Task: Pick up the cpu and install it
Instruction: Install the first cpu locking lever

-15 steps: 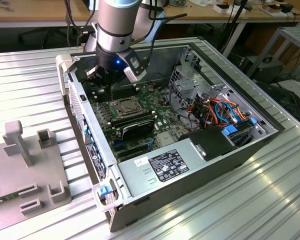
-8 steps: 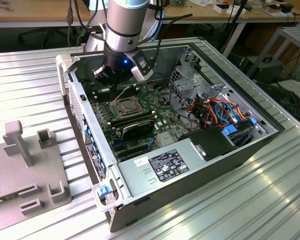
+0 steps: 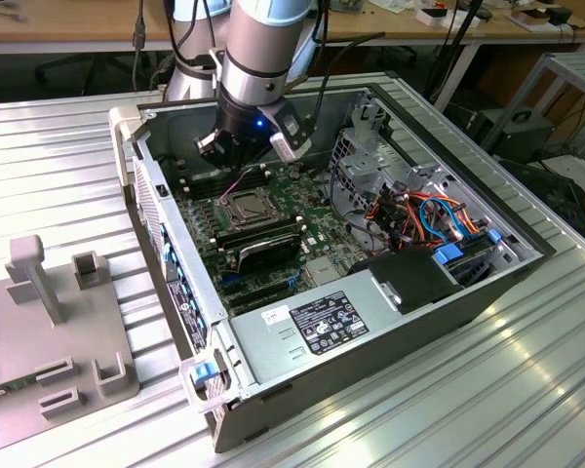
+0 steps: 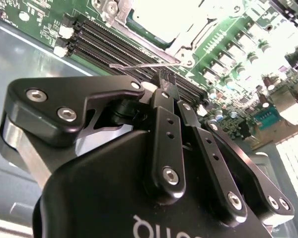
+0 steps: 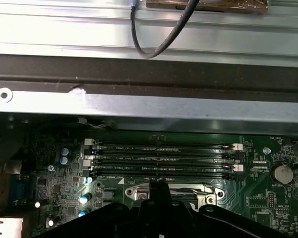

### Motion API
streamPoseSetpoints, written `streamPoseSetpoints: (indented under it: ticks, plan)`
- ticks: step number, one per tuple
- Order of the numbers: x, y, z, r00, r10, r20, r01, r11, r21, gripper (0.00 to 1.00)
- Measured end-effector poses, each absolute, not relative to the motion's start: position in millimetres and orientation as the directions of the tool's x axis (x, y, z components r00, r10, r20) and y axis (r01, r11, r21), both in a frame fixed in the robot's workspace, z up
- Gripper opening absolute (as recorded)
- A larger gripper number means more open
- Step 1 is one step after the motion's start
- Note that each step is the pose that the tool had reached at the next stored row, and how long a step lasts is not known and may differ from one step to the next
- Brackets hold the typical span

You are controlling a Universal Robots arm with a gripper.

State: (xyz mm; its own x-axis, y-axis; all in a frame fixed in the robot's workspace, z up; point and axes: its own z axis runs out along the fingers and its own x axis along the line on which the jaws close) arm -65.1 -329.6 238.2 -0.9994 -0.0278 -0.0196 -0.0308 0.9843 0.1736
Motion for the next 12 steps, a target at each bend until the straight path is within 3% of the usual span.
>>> streamPoseSetpoints:
  ticks: [6,12]
  plan:
    - [-65.0,-329.6,238.0,-0.999,-0.027,-0.020,-0.031,0.978,0.205,0.11]
    - [-63.6,-329.7,237.5,-0.999,-0.027,-0.020,-0.031,0.978,0.206,0.11]
